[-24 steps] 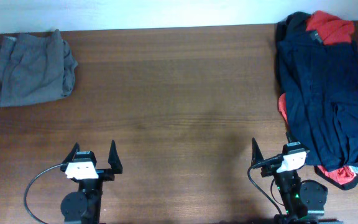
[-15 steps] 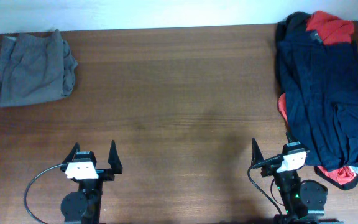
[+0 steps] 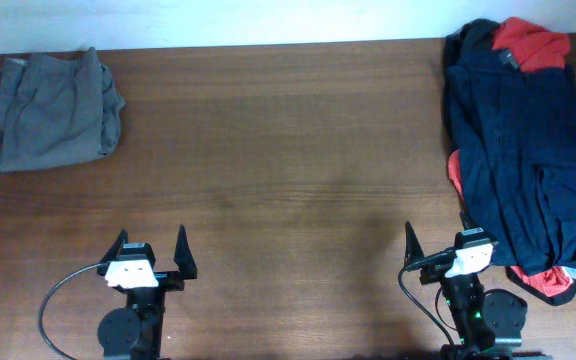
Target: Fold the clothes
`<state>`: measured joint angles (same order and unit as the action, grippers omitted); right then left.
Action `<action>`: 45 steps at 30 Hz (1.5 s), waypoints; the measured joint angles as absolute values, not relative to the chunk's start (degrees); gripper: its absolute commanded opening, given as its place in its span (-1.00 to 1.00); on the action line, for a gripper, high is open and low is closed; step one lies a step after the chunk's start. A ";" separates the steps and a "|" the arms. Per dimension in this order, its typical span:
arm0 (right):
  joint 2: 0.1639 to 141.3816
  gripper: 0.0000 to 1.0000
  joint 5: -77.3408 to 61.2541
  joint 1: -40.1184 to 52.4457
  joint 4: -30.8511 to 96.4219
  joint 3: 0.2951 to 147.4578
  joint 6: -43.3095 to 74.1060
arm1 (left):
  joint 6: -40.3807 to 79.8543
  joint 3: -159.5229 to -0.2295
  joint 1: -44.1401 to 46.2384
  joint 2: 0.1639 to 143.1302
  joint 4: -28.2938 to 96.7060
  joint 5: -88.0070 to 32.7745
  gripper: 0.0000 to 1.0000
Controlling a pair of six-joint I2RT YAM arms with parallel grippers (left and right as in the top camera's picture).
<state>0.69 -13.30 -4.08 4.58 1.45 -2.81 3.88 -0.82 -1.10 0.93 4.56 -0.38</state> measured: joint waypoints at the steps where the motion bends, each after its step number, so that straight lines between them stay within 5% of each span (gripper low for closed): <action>1: 0.69 0.97 -13.30 -4.08 4.58 1.45 -2.81 | 3.88 -0.82 -1.10 0.93 4.56 -0.38 0.99; 45: 0.69 0.97 -13.30 -4.08 4.45 1.45 -2.81 | 3.88 -0.82 -1.10 0.93 4.56 1.13 0.99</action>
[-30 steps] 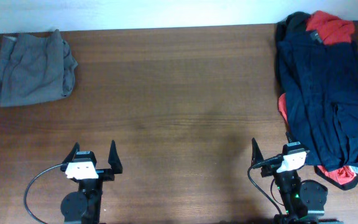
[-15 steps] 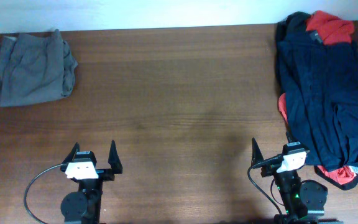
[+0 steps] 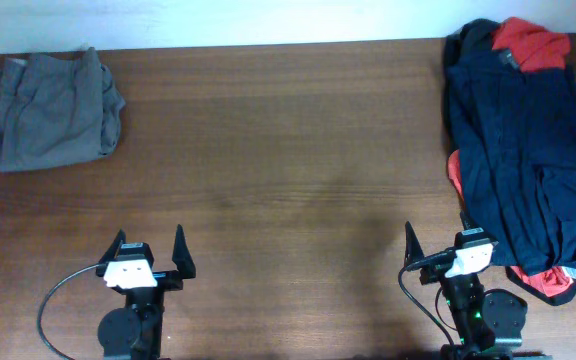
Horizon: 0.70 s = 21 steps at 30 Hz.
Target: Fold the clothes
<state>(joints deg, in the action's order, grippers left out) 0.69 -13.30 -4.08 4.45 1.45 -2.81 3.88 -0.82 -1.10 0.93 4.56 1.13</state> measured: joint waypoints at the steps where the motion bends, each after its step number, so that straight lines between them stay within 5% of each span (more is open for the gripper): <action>1: 0.69 0.98 -13.39 -4.08 3.88 1.41 -2.76 | 3.88 -0.82 -1.10 0.93 4.56 1.43 0.99; 12: 0.99 0.97 -16.32 -4.08 -7.77 1.52 -0.51 | 3.88 -0.75 -1.10 0.93 -5.89 -0.05 0.99; 21: 15.75 0.97 -14.13 -4.08 -7.35 19.09 1.41 | 3.68 -11.20 -1.10 14.41 -0.89 -2.63 0.99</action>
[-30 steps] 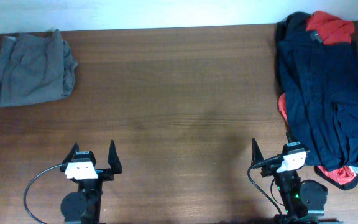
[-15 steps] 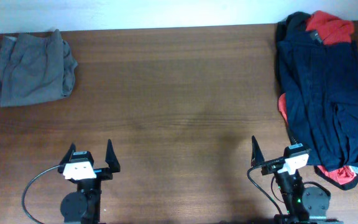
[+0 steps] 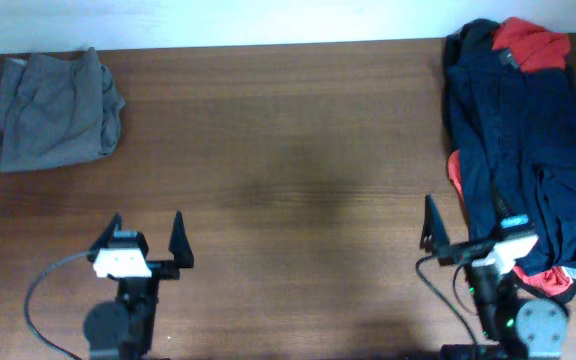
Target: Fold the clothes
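A heap of navy and red clothes [image 3: 516, 140] lies unfolded along the table's right side. A grey garment [image 3: 53, 110] lies folded at the far left corner. My right gripper [image 3: 470, 228] stands open at the front right. Its left finger is over bare wood and its right finger is at the near edge of the navy cloth, with nothing between them. Near the front left, my left gripper [image 3: 146, 238] is open and empty, far from both garments.
The brown wooden table [image 3: 288, 150] spans the view, with a pale wall strip beyond its far edge. A black cable [image 3: 38, 300] loops beside the left arm's base, and another runs by the right base [image 3: 438, 300].
My right gripper has shifted to the right and a little forward, up against the near edge of the navy pile. The left gripper has edged slightly left. Both remain open; the clothes are unmoved.
At both earlier moments the two arms stood at the front edge with open, empty grippers, and nothing changed between them. By now the right gripper has reached the pile's near edge and the left has shifted slightly.
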`<state>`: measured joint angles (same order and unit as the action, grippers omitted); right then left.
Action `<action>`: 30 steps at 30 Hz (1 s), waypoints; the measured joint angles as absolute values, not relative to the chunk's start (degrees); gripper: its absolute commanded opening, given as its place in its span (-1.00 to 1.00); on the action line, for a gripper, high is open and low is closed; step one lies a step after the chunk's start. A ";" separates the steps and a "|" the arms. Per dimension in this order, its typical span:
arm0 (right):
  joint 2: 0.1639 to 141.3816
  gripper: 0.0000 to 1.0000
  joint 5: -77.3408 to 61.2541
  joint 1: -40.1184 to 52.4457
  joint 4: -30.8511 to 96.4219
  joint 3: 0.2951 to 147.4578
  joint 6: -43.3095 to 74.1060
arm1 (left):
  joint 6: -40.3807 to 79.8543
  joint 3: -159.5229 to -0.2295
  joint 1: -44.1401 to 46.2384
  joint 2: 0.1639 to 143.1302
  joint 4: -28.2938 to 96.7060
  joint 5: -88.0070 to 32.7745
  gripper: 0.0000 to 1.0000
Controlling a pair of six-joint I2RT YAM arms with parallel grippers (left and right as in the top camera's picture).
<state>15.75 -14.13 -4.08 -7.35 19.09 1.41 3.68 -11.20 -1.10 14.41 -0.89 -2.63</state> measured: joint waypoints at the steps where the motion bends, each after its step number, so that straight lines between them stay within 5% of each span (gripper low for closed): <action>1: 19.05 0.98 -13.96 -4.08 -6.39 22.20 1.50 | 3.66 -14.13 -1.10 17.58 0.43 -2.76 0.99; 12: 54.57 0.98 -12.88 -4.08 9.54 58.17 0.10 | 0.97 -52.40 -1.10 54.30 23.83 -4.78 0.99; 21: 90.19 0.97 -12.43 -6.24 42.46 100.57 -7.38 | -1.28 -77.14 -1.10 82.96 38.68 -9.78 0.99; 30: 106.56 0.92 -10.68 -11.14 38.87 104.25 -8.54 | -1.39 -77.38 -1.10 93.93 37.95 -14.57 0.99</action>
<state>106.56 -10.68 -11.14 38.87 104.25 -8.54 -1.39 -77.38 -1.10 93.93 37.95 -14.57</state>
